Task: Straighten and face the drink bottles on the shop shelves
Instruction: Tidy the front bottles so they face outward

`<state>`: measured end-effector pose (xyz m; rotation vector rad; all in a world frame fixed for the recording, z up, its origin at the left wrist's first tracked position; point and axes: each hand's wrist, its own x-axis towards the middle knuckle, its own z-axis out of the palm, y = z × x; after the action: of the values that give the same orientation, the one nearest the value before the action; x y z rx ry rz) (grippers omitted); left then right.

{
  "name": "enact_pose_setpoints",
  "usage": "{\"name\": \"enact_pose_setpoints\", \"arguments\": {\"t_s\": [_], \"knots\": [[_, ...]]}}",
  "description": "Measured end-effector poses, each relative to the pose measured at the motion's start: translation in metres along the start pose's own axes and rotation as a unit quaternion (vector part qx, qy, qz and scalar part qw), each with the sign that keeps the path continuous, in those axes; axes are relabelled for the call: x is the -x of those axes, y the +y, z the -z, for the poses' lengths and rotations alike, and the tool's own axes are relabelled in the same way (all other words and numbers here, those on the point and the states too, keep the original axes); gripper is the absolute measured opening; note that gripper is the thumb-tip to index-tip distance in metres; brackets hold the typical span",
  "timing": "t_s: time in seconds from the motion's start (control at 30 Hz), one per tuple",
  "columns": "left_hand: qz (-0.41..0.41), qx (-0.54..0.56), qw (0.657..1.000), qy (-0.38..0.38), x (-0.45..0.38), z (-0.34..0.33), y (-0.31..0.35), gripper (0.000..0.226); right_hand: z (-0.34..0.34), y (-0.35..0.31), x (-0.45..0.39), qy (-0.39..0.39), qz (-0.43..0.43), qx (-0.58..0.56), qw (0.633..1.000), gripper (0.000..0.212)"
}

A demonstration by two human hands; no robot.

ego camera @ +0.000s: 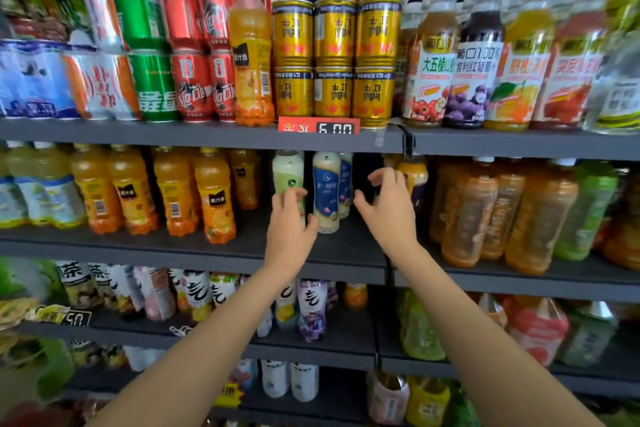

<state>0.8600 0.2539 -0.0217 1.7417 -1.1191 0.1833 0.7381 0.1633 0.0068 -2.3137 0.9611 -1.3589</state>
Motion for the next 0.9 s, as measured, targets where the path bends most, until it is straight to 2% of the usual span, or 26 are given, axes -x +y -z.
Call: {"name": "enact_pose_setpoints", "arguments": {"t_s": [0.07, 0.2, 0.23, 0.3, 0.37, 0.5, 0.6, 0.73, 0.83, 0.9], "knots": [[-0.024, -0.009, 0.999, -0.021, -0.009, -0.005, 0.002, 0.04, -0.006, 0.009, -0.003, -0.024, -0.057, 0.01, 0.998, 0.042], [-0.016, -0.001, 0.998, -0.053, -0.025, -0.03, 0.002, 0.042, -0.003, 0.047, -0.005, 0.036, -0.193, 0.034, 0.98, 0.072], [-0.011, 0.001, 0.998, -0.067, -0.027, -0.039, 0.002, 0.043, -0.002, 0.059, -0.008, 0.023, -0.221, 0.03, 0.975, 0.077], [-0.011, 0.003, 0.994, -0.105, -0.029, -0.06, 0.003, 0.044, -0.003, 0.081, -0.015, -0.052, -0.256, 0.008, 0.965, 0.079], [-0.004, 0.024, 0.99, -0.138, -0.031, -0.08, 0.008, 0.044, -0.006, 0.094, -0.015, -0.107, -0.255, 0.009, 0.961, 0.07], [0.064, 0.102, 0.979, -0.162, -0.042, -0.113, 0.02, 0.045, -0.012, 0.104, -0.01, -0.093, -0.228, 0.05, 0.968, 0.061], [0.064, 0.091, 0.971, -0.21, -0.047, -0.131, 0.025, 0.053, -0.009, 0.105, -0.012, -0.1, -0.22, 0.058, 0.969, 0.056], [0.053, 0.053, 0.967, -0.242, -0.051, -0.148, 0.026, 0.052, -0.002, 0.103, -0.018, -0.14, -0.211, 0.073, 0.964, 0.049], [0.05, 0.059, 0.971, -0.226, -0.052, -0.152, 0.025, 0.049, 0.011, 0.101, -0.022, -0.182, -0.195, 0.105, 0.958, 0.043], [0.01, 0.048, 0.986, -0.161, -0.047, -0.148, 0.027, 0.039, 0.023, 0.096, -0.026, -0.149, -0.149, 0.142, 0.967, 0.033]]}}
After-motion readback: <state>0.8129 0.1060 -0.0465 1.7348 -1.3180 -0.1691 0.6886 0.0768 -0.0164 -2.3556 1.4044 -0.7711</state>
